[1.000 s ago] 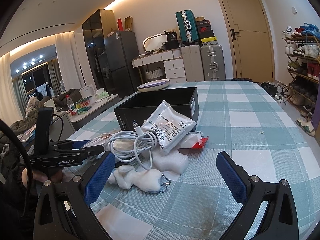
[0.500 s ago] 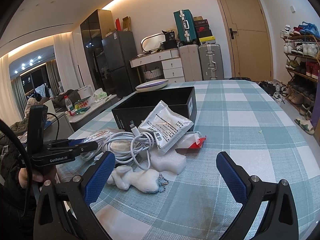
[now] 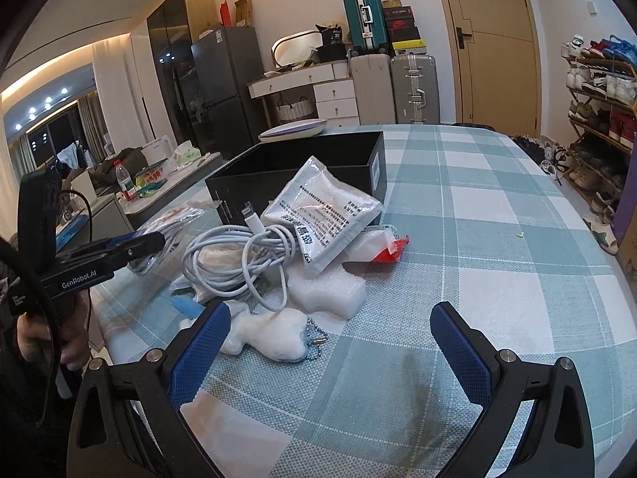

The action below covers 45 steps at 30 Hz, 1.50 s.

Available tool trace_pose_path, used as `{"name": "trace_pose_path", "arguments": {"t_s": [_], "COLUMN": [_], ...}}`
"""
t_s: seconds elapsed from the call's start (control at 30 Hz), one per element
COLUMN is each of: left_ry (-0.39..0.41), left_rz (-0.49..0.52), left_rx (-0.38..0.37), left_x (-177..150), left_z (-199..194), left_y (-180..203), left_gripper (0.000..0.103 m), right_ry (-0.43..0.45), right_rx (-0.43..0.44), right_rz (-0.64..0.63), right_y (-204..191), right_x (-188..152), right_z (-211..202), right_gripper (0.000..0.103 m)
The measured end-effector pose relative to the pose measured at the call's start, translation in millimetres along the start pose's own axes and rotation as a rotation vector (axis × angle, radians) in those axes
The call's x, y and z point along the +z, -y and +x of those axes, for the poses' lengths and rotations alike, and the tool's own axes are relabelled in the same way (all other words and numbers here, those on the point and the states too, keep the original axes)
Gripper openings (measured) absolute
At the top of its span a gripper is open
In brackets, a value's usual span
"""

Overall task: Organize soft objects
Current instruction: 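Grasp the white plush toy with the right gripper while the left holds the rope bag, then lift and carry the rope bag and plush toy toward the black box with both grippers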

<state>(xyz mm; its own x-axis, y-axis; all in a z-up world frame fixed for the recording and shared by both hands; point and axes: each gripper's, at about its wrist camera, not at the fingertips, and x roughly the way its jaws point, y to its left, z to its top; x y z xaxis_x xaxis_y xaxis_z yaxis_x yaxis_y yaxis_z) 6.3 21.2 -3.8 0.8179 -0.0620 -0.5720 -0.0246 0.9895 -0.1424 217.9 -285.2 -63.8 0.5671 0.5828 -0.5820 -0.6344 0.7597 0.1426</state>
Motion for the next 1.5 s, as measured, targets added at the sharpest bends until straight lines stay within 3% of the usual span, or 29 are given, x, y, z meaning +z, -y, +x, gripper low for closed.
{"name": "trace_pose_path", "arguments": {"t_s": [0.4, 0.73, 0.9, 1.0, 1.5], "left_ry": [0.013, 0.021, 0.02, 0.021, 0.049], "left_rz": [-0.002, -0.01, -0.011, -0.01, 0.003], "left_rx": [-0.002, 0.002, 0.001, 0.001, -0.01], "left_x": [3, 5, 5, 6, 11], "left_z": [-5, -7, -7, -7, -15], "left_y": [0, -2, -2, -3, 4], "left_gripper": [0.036, 0.036, 0.036, 0.036, 0.036], "right_ry": [-0.097, -0.145, -0.145, -0.142, -0.095], "right_rx": [0.072, 0.033, 0.007, -0.016, 0.053], "right_rz": [-0.044, -0.066, -0.058, -0.073, -0.082], "right_y": [-36, -60, -62, -63, -57], "right_x": [-7, -8, -6, -6, -16], "right_z": [21, 41, 45, 44, 7], "right_gripper": [0.103, 0.103, 0.103, 0.092, 0.088]}}
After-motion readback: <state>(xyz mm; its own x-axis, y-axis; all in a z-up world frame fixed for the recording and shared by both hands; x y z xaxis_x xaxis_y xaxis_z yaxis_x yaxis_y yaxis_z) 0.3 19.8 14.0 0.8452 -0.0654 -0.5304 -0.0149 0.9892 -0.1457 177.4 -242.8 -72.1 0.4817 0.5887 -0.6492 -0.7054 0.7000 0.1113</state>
